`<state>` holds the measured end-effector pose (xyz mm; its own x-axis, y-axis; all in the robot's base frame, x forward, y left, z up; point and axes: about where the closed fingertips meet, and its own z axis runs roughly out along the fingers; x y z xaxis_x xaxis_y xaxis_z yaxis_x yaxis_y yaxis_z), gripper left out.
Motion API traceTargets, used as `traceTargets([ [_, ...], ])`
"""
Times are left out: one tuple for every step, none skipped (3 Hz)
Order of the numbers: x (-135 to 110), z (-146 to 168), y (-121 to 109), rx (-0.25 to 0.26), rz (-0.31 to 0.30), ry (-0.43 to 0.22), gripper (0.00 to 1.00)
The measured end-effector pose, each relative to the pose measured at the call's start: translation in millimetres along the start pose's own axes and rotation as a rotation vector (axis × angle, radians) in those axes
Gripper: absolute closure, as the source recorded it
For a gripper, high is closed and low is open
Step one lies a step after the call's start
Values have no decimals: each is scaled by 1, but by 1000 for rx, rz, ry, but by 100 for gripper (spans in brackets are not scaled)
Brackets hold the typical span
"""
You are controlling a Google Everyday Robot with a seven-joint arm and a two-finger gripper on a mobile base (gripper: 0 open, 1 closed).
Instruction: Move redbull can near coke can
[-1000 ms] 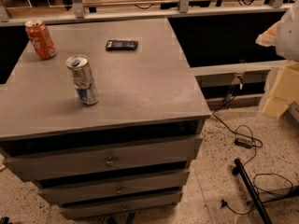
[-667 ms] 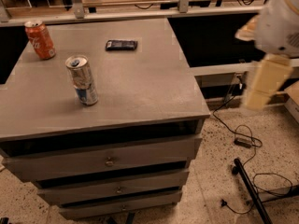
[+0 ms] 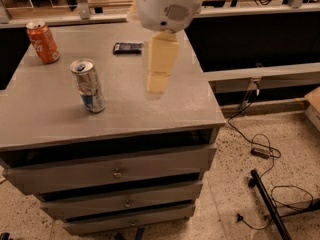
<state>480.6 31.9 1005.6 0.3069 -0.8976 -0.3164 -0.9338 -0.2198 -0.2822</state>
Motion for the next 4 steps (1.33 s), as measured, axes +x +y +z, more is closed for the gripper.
traceTargets([
  [-16, 1, -3, 7, -29, -17, 0],
  [-18, 3, -4, 11, -31, -35, 0],
  [-12, 39, -29, 45, 1, -257, 0],
  [-15, 90, -67, 66, 66, -527, 0],
])
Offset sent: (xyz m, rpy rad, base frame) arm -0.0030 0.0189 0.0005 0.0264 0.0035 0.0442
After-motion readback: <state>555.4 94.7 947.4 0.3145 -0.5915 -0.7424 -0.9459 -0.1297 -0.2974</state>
